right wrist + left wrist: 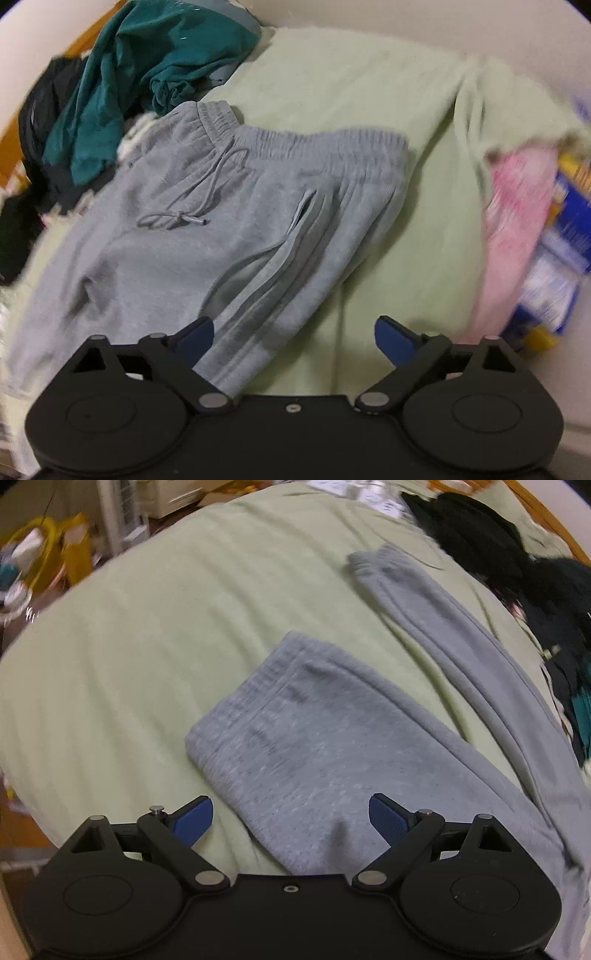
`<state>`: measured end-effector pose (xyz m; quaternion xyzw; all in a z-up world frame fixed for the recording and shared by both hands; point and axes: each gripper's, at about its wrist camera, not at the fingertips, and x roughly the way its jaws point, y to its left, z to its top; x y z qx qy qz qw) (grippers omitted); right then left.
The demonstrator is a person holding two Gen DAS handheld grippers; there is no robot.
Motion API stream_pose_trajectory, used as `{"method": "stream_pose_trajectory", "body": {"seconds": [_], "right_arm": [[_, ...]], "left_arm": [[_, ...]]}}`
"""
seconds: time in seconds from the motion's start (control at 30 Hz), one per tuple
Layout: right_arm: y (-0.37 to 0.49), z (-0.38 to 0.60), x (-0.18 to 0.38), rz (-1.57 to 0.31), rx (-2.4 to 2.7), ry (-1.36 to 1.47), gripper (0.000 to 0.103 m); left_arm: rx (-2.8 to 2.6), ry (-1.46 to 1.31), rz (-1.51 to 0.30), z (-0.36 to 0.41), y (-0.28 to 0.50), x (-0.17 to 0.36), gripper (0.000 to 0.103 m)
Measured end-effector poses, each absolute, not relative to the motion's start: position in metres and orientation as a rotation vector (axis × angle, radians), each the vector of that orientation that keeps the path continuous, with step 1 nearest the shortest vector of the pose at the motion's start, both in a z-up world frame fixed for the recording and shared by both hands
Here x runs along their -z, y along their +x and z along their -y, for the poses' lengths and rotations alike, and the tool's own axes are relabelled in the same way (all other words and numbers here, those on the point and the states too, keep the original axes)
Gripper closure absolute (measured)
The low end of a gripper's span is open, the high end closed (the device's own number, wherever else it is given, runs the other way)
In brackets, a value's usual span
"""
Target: Fold clothes
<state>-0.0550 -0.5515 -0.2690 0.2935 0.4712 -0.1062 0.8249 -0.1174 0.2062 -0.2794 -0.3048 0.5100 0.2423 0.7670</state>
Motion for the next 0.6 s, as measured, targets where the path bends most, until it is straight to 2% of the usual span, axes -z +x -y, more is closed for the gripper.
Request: {"method": "stream_pose_trajectory", "body": {"seconds": [0.07, 0.2, 0.23, 0.3, 0.37, 0.5, 0.6], "right_arm": [[-0.061, 0.557, 0.277, -0.979, 0.222, 0.695, 0.031], [-0.061, 0.566, 0.285, -0.945, 0.218, 0.778, 0.035], [-0.060, 0.570, 0.286, -0.929, 0.223, 0.797, 0.039], [-0.058, 0.577, 0.287, -0.895, 0.218, 0.851, 0.042], [-0.053, 0.579, 0.288, -0.870, 0.201, 0.868, 0.048], [-0.045, 0.588, 0.300, -0.857, 0.209, 0.905, 0.053], [-0.046, 0.601, 0.316, -0.837, 0.208, 1.029, 0.069]], "left_arm": [[-0.539, -0.706, -1.100, -0.207, -0.117, 0.288, 0.017], [-0.584, -0.785, -1.097, -0.206, -0.120, 0.302, 0.022], [-0.592, -0.799, -1.104, -0.207, -0.120, 0.304, 0.028], [-0.634, -0.821, -1.100, -0.210, -0.120, 0.307, 0.035], [-0.663, -0.839, -1.085, -0.212, -0.120, 0.306, 0.041], [-0.688, -0.931, -1.057, -0.219, -0.123, 0.310, 0.043], [-0.696, -0.992, -1.015, -0.223, -0.127, 0.313, 0.045]]}}
